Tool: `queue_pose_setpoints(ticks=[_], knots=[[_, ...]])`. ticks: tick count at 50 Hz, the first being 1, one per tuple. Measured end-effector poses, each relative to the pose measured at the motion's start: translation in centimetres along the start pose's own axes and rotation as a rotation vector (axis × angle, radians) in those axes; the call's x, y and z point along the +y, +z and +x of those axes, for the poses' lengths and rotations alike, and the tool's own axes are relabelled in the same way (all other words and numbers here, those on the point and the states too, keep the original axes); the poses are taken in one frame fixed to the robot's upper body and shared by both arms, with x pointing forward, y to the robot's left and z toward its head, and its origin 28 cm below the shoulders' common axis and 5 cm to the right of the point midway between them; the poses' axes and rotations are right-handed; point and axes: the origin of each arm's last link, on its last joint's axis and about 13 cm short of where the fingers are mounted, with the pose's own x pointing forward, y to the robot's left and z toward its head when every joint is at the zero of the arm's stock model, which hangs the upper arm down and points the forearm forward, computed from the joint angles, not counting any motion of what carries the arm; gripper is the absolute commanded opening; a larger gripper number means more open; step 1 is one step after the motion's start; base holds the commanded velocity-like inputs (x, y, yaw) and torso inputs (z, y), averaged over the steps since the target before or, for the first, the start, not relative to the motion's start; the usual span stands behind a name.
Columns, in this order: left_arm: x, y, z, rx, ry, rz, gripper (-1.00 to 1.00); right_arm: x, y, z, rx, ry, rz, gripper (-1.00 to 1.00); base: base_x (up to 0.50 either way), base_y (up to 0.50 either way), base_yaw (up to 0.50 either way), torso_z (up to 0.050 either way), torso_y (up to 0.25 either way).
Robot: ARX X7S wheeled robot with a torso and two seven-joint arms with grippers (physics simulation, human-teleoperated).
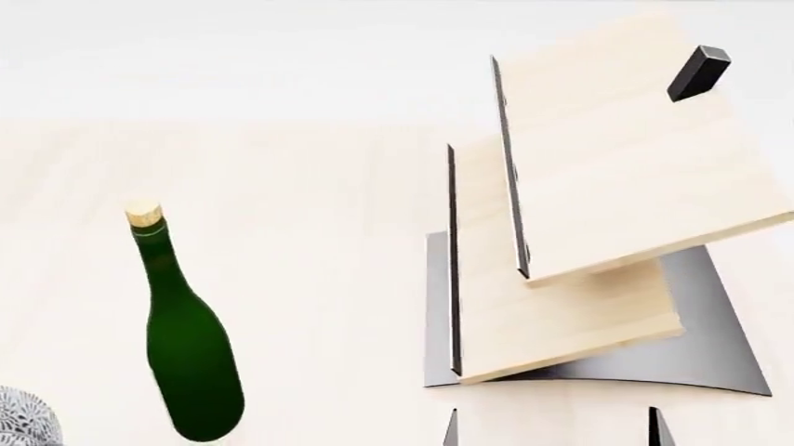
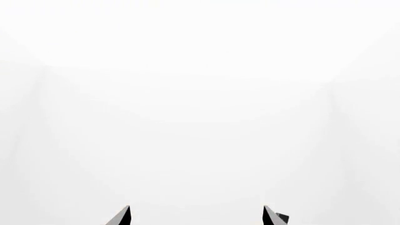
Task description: Put the wine bottle on the wine rack.
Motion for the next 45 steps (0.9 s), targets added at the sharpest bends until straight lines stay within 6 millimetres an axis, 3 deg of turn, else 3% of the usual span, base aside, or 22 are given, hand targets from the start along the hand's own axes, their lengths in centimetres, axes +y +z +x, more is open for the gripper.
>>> queue_pose_setpoints(ticks=[26, 45], knots=[[0.01, -0.03, -0.03, 0.001, 0.000, -0.001, 1.00, 0.36, -0.43, -0.06, 0.043, 0.024, -0.017, 1.00, 0.00, -0.03, 0.00, 0.000, 0.000], [-0.03, 0.01, -0.02, 0.004, 0.000, 0.000, 1.00, 0.37, -0.35, -0.05, 0.057, 0.037, -0.006, 1.00, 0.14, 0.00, 0.00, 0.000, 0.001]])
